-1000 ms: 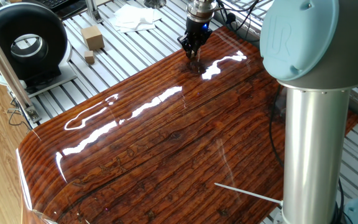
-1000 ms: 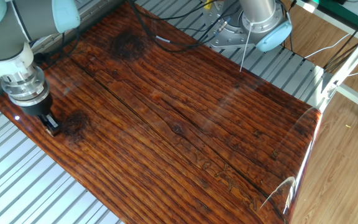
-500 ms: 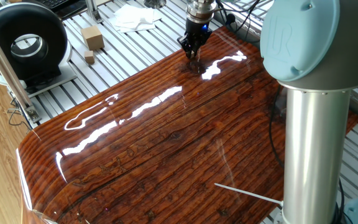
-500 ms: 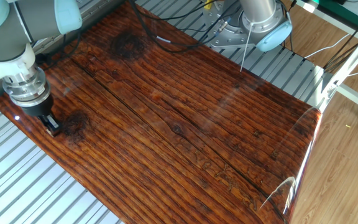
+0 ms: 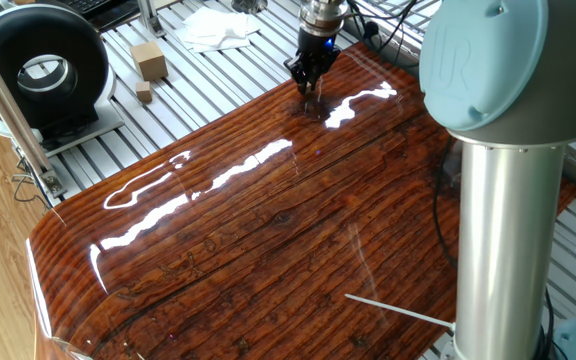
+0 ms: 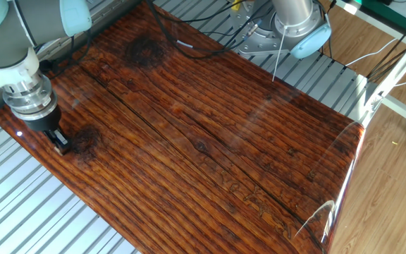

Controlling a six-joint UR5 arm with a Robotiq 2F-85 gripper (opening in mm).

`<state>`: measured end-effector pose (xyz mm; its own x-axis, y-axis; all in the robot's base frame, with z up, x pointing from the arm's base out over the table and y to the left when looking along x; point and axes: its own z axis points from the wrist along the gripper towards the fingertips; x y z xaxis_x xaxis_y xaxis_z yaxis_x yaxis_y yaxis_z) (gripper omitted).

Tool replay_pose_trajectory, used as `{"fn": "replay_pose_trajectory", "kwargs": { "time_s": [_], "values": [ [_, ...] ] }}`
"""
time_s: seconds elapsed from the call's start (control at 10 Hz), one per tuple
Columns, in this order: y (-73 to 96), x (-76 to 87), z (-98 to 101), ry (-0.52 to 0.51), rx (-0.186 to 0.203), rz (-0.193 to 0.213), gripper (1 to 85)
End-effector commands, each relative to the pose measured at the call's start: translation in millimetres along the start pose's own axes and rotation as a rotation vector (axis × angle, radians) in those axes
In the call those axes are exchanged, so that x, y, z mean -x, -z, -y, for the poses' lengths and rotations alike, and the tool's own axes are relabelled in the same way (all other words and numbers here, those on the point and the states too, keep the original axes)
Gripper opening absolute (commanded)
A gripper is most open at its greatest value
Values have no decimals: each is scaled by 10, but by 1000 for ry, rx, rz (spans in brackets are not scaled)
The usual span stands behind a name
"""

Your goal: Hold a small block with the gripper and sweep it from left to right on the table

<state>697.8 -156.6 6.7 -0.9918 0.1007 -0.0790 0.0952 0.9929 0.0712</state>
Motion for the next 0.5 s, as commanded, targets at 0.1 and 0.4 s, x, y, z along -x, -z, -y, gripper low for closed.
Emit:
{"fn": "replay_pose_trajectory", "kwargs": {
  "time_s": [0.1, 0.4],
  "values": [
    [-9, -12, 16, 29, 4, -9, 10],
    [-26, -17, 28, 42, 1, -12, 10]
  ]
}}
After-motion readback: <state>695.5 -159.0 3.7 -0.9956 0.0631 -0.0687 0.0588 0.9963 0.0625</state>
